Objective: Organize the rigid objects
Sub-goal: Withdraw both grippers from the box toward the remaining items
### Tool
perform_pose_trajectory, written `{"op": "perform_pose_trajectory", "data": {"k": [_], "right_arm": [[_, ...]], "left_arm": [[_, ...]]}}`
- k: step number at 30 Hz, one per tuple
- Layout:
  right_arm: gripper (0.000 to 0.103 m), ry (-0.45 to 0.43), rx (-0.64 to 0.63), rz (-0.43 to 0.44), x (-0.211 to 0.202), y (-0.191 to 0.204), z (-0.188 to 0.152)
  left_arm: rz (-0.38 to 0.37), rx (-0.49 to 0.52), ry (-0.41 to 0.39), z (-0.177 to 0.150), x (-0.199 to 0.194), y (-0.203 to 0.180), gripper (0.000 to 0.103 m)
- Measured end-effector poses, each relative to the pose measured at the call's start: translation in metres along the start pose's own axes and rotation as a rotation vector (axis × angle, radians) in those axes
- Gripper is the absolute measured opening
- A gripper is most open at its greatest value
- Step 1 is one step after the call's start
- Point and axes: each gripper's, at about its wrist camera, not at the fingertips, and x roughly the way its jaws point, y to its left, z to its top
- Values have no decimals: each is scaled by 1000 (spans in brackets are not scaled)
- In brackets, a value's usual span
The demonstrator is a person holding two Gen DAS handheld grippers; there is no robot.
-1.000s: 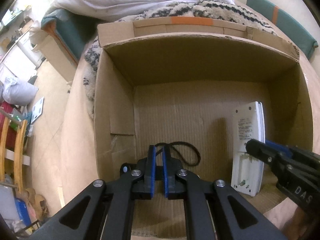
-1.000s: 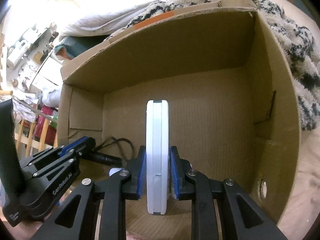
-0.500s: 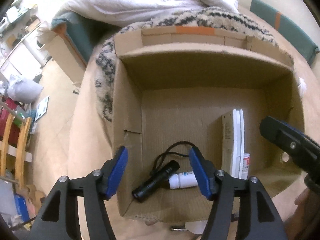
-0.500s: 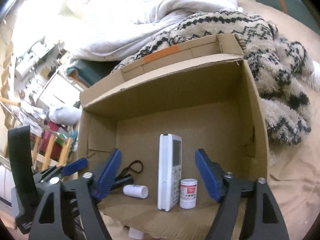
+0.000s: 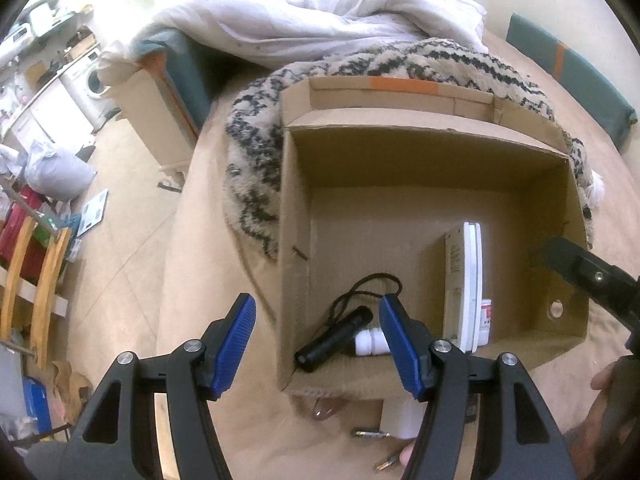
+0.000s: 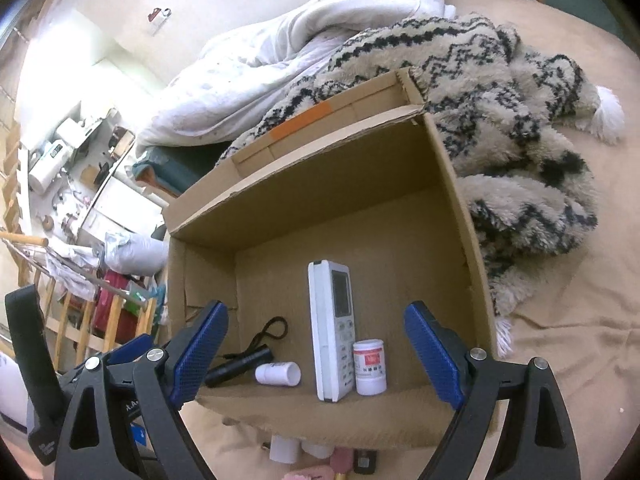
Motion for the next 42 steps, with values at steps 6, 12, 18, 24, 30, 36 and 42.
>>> {"op": "perform_pose_trajectory", "data": {"k": [6,12,18,24,30,36,42], "right_arm": [[95,-10,-34,-15,-16,4,-8],[95,17,-44,-3,-25,7,-27],[95,51,-75,16,-32,15,-48],[95,97,-56,-3,-35,14,-71],[95,148,-7,-63,-25,2,-83],[95,192,11,-102,-11,-3,-85],[95,208,24,-112,-5,-6,-85]], "left_arm": [[7,-22,-9,-13,-13,14,61],[12,-50,-7,-32,-21,30,61],[-3,-71,33,-56,-15,41,61],[-19,-123,80,-77,-3,52,61],[-40,-184,109,-84,5,63,61],[-63,-221,149,-85,14,68,61],[-85,-215,190,-81,28,57,61]]}}
